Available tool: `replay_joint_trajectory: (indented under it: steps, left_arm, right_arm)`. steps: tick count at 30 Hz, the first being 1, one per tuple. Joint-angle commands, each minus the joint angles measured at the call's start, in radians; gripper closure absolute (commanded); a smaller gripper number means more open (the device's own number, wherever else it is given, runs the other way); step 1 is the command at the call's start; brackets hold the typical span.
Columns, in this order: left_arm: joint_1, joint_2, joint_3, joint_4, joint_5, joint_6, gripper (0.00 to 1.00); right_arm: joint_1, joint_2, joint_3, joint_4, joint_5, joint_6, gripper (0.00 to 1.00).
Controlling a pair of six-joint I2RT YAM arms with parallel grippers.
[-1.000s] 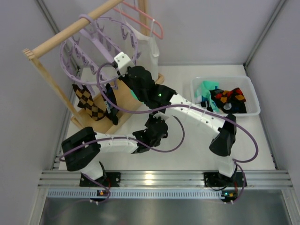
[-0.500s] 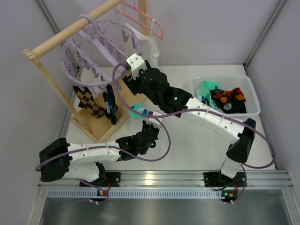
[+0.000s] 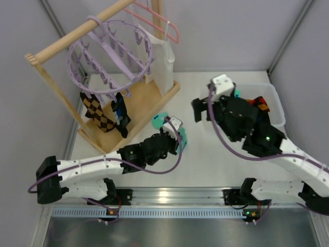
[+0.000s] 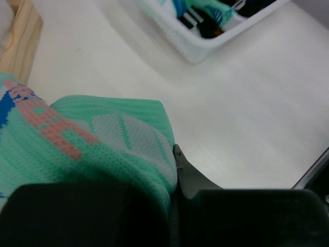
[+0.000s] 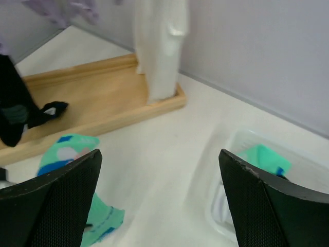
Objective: Remove the socks clipped to the hanger
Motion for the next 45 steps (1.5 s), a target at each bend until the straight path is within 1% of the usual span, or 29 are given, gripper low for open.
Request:
replay_joint_trajectory:
  steps: [1,2,3,5,6,7,9,10,11,12,14,15,17,18,19,20,21,22,23,25,28,30,32,36,37,39,40,43,45]
  left_arm:
    - [-0.005,0.048,0.182,0.003,0.099,0.002,1.0]
    - [-0.005,0.078,0.219,-0.003,0.11,0.008,1.0]
    - [-0.005,0.137,0.259,-0.009,0.125,0.025,1.0]
    - [-0.005,0.216,0.394,-0.031,0.133,0.05,1.0]
    - [-0.005,0.298,0.441,-0.032,0.127,0.079,1.0]
    - [-0.004,0.343,0.543,-0.032,0.122,0.096,1.0]
    - [0.008,0.442,0.662,-0.081,0.151,0.14,1.0]
    - [0.03,0.531,0.783,-0.092,0.157,0.16,1.0]
    - [0.039,0.584,0.841,-0.106,0.157,0.177,1.0]
    - [0.05,0.669,0.957,-0.116,0.198,0.194,1.0]
    - [0.1,0.766,1.07,-0.141,0.252,0.209,1.0]
    - [0.116,0.809,1.172,-0.147,0.269,0.228,1.0]
    - [0.156,0.941,1.259,-0.152,0.355,0.246,1.0]
    - [0.168,0.99,1.341,-0.15,0.398,0.254,1.0]
    - [0.188,1.032,1.382,-0.15,0.434,0.257,1.0]
    - [0.197,1.125,1.426,-0.152,0.524,0.258,1.0]
    - [0.203,1.17,1.515,-0.152,0.545,0.286,0.99]
    - [0.212,1.213,1.556,-0.152,0.567,0.288,0.97]
    - [0.215,1.304,1.592,-0.15,0.637,0.298,0.94]
    - [0.222,1.395,1.704,-0.15,0.636,0.286,0.92]
    - [0.232,1.491,1.775,-0.152,0.691,0.228,0.83]
    - [0.231,1.498,1.763,-0.15,0.725,0.211,0.78]
    - [0.225,1.494,1.756,-0.15,0.717,0.197,0.72]
    - [0.226,1.455,1.756,-0.152,0.703,0.16,0.51]
    - [0.226,1.428,1.755,-0.15,0.685,0.15,0.41]
    - [0.225,1.405,1.753,-0.152,0.677,0.11,0.29]
    - [0.225,1.396,1.755,-0.15,0.662,0.096,0.16]
    - [0.225,1.365,1.747,-0.176,0.602,0.053,0.06]
    - [0.225,1.334,1.733,-0.231,0.568,0.027,0.05]
  right_arm:
    - [-0.02,-0.208,-0.096,-0.169,0.301,0.126,0.08]
    - [-0.031,-0.292,-0.117,-0.2,0.334,0.173,0.07]
    - [-0.037,-0.332,-0.134,-0.268,0.359,0.198,0.07]
    - [-0.043,-0.411,-0.171,-0.332,0.434,0.243,0.07]
    - [-0.043,-0.482,-0.179,-0.378,0.452,0.278,0.07]
    - [-0.043,-0.517,-0.193,-0.399,0.486,0.292,0.07]
    - [-0.043,-0.604,-0.2,-0.422,0.503,0.312,0.08]
    - [-0.043,-0.627,-0.205,-0.432,0.505,0.31,0.08]
    - [-0.043,-0.665,-0.205,-0.435,0.5,0.31,0.09]
    - [-0.043,-0.681,-0.205,-0.442,0.5,0.307,0.09]
    - [-0.043,-0.713,-0.199,-0.462,0.505,0.31,0.09]
    - [-0.043,-0.722,-0.196,-0.47,0.506,0.31,0.09]
    - [-0.041,-0.745,-0.194,-0.493,0.517,0.321,0.09]
    - [-0.043,-0.755,-0.197,-0.495,0.517,0.321,0.09]
    - [-0.043,-0.762,-0.199,-0.493,0.517,0.318,0.09]
    - [-0.043,-0.779,-0.2,-0.489,0.515,0.317,0.09]
    - [-0.043,-0.788,-0.206,-0.478,0.496,0.312,0.09]
    - [-0.043,-0.794,-0.213,-0.469,0.48,0.309,0.09]
    - [-0.043,-0.807,-0.219,-0.447,0.47,0.3,0.09]
    - [-0.043,-0.81,-0.231,-0.441,0.443,0.295,0.09]
    - [-0.043,-0.81,-0.255,-0.444,0.44,0.298,0.09]
    - [-0.043,-0.813,-0.275,-0.435,0.437,0.303,0.09]
    - [-0.043,-0.814,-0.283,-0.432,0.433,0.298,0.09]
    - [-0.043,-0.824,-0.283,-0.43,0.423,0.307,0.09]
    - [-0.043,-0.825,-0.286,-0.427,0.422,0.306,0.09]
    - [-0.043,-0.827,-0.292,-0.423,0.422,0.31,0.09]
    - [-0.043,-0.824,-0.294,-0.418,0.422,0.31,0.09]
    - [-0.043,-0.811,-0.294,-0.409,0.42,0.31,0.09]
    - [-0.043,-0.807,-0.294,-0.403,0.42,0.31,0.09]
